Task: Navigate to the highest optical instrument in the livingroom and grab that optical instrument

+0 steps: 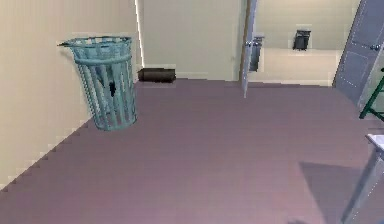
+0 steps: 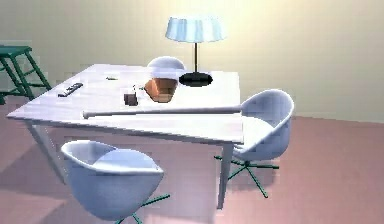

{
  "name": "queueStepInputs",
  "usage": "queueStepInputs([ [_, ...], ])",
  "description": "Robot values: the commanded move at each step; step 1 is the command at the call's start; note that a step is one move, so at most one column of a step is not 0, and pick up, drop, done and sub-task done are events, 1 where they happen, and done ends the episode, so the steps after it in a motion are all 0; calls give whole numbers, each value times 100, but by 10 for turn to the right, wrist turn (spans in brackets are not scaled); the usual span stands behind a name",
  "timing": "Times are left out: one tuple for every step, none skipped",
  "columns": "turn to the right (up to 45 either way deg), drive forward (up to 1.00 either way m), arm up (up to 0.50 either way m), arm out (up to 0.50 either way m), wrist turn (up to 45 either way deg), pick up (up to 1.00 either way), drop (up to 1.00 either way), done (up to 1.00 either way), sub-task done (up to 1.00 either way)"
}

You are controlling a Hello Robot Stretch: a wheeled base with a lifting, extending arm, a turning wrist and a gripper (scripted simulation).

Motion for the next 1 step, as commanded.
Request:
queueStepInputs([
  [60, 0, 0, 0, 0, 0, 0, 0, 0],
])
